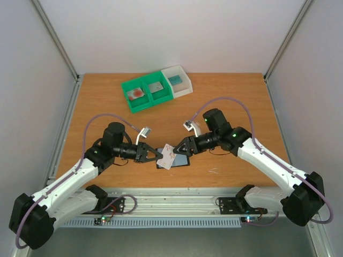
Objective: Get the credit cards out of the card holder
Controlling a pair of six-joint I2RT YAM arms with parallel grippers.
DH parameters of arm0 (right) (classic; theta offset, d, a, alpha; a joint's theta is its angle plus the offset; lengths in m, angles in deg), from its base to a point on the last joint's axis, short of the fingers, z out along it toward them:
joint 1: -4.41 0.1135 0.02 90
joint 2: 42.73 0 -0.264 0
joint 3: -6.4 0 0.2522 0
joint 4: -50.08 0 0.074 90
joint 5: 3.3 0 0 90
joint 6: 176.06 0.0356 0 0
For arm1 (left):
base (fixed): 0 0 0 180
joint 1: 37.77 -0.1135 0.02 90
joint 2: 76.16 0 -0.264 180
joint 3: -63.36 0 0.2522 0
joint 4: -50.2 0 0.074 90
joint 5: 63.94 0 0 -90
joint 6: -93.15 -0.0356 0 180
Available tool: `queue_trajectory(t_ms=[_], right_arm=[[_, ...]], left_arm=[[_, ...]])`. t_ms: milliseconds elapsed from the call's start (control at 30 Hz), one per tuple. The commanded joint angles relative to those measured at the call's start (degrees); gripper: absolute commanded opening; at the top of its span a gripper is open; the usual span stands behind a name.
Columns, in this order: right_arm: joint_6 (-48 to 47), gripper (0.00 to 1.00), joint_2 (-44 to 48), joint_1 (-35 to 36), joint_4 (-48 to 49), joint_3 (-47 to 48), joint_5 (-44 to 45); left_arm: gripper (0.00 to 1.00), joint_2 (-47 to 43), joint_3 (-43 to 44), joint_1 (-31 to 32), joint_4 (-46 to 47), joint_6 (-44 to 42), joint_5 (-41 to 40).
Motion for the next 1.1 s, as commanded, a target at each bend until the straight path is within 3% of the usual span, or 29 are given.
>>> queue_trajectory(t_ms=[0,333,700,833,900,1067], right_arm=[[-0.2,0.54,-1.3,-0.3,3.9,0.1,-4.7],[1.1,0.4,-3.4,-0.2,7.7,-0.7,-9.8],[6.2,0.03,-2.0,-0.2,13.4,-3.1,-11.5],[8.4,0.01,-1.4,-0.3,14.9,-4.0,-10.8],[10.5,0.01,-1.1,-0.2,17.3,-5.0,-10.6],[18.7,0.01,-0.6,-0.2,26.4,-8.0,-8.3]], left_arm=[[0.01,-0.9,-0.3,0.2,3.0,0.9,2.4],[0.0,-0.3,-0.8,0.2,5.3,2.3,3.6],[0.04,0.4,-1.0,0.2,5.4,2.5,2.5],[0.22,-0.2,0.1,0.2,3.3,2.9,-0.4],[0.41,-1.0,1.7,0.2,-1.5,1.1,-5.0],[0.71,-4.1,2.9,0.2,-3.8,2.0,-13.7]])
